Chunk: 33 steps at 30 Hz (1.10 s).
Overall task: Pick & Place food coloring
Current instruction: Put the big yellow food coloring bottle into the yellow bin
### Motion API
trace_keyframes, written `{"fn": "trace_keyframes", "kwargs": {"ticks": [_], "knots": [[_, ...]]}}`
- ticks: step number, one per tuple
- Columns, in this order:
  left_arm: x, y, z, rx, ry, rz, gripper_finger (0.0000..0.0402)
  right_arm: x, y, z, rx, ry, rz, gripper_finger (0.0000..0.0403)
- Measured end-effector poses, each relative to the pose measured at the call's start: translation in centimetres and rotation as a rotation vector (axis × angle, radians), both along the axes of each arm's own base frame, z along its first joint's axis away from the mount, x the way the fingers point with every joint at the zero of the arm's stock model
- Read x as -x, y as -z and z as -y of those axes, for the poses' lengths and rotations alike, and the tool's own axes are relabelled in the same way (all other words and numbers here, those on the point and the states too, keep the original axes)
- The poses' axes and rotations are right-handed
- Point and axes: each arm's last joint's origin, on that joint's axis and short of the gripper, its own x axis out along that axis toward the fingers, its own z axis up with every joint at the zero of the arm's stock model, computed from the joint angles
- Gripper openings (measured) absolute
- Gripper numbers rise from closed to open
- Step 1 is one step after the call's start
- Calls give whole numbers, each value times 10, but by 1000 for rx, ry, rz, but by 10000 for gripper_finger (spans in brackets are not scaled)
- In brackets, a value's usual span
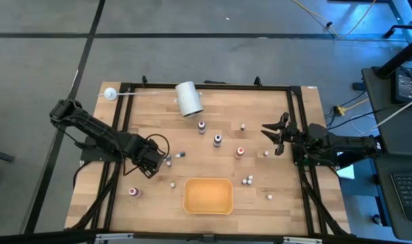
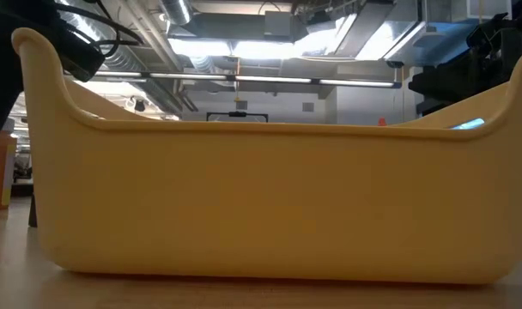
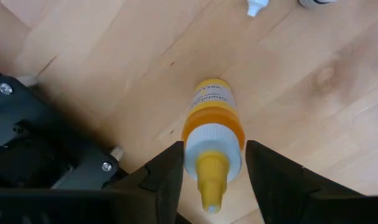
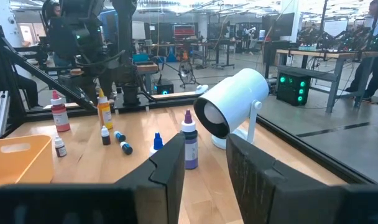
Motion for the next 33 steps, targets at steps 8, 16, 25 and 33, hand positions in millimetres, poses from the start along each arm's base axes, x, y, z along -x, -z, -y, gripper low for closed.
{"fn": "trace_keyframes", "kwargs": {"ticks": [8,16,25,33], "knots": [[0,0,0,2,104,4,115,0,0,0,0,0,0,120],[-16,-35,5,-14,223,147,115,0,0,0,3,0,-1,120],[-44,-100,11,-109,310,519,116,0,0,0,4,0,-1,120],[-86,-107,28,-84,501,618,116,0,0,0,4,0,-1,120]]}}
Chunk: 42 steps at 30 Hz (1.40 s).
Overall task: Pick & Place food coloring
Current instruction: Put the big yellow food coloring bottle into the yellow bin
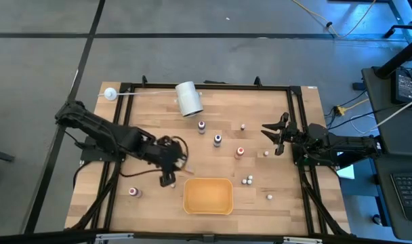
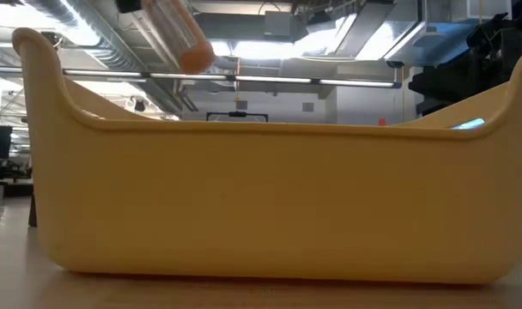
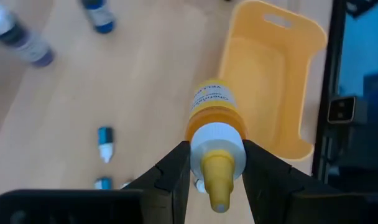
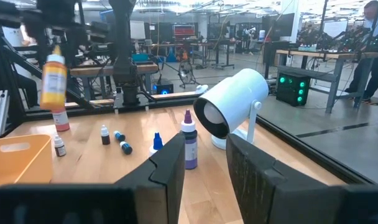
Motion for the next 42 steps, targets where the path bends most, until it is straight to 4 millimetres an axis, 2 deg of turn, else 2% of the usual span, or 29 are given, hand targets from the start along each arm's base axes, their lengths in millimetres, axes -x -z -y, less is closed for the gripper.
{"fn": "trace_keyframes", "kwargs": {"ticks": [8,17,26,36,42], "knots": [[-50,12,24,13,163,-91,117,0,0,0,0,0,0,120],[-84,39,35,-26,193,-283,118,0,0,0,0,0,0,120],[-99,62,40,-21,190,-364,118,0,0,0,0,0,-1,120],[-105,82,41,-47,178,-423,118,0,0,0,0,0,-1,120],[-105,86,41,-59,174,-449,118,0,0,0,0,0,-1,120]]}}
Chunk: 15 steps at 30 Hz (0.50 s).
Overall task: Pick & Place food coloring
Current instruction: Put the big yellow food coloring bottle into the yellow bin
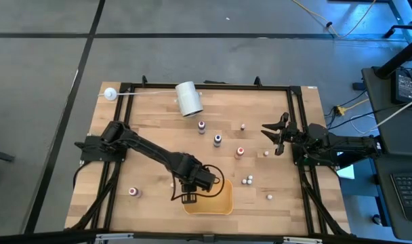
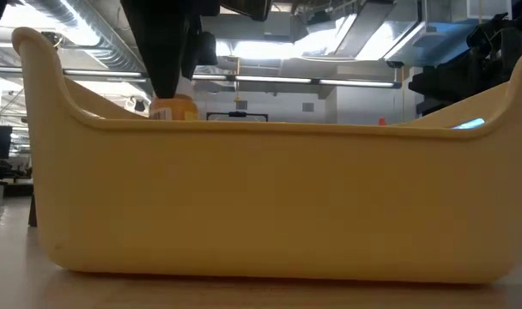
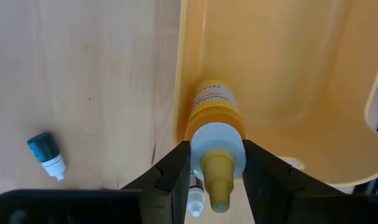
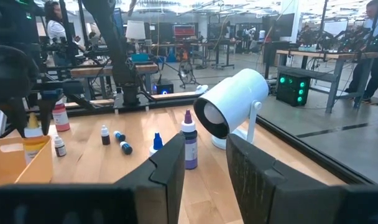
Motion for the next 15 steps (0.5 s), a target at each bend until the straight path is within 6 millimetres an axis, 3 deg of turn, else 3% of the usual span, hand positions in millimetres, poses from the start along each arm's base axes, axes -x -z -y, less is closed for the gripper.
{"fn": "trace_keyframes", "kwargs": {"ticks": [15], "knots": [[0,0,0,2,-16,3,144,0,0,0,0,0,0,120]]}}
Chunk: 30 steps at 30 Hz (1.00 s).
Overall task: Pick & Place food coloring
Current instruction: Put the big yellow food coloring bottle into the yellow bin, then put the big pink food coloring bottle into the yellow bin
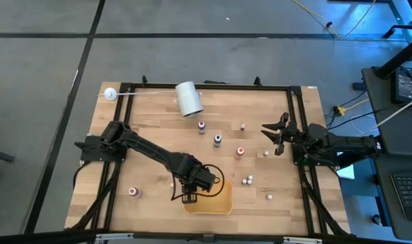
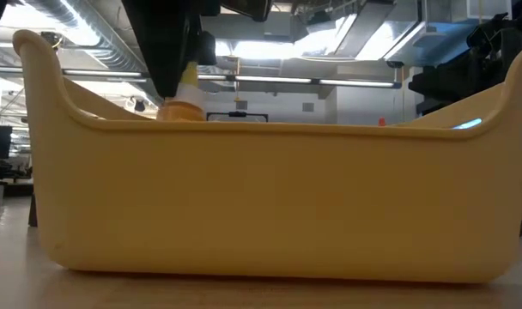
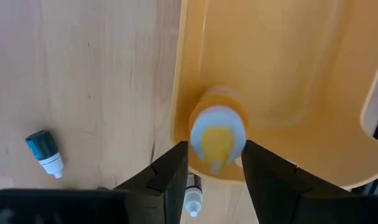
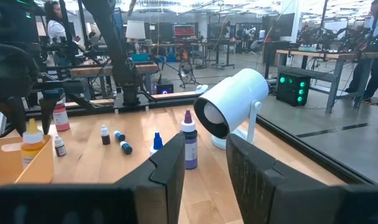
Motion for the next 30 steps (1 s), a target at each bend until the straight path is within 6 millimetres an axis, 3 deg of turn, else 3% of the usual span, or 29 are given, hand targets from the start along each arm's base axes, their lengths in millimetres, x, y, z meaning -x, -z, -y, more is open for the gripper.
{"fn": "trace_keyframes", "kwargs": {"ticks": [18,24,30], "knots": [[6,-2,1,90,12,-72,141,0,0,0,0,0,0,120],[22,-23,-5,68,-8,-101,137,0,0,0,0,0,1,120],[56,-62,1,-53,-20,-14,139,0,0,0,-1,0,1,120]]}}
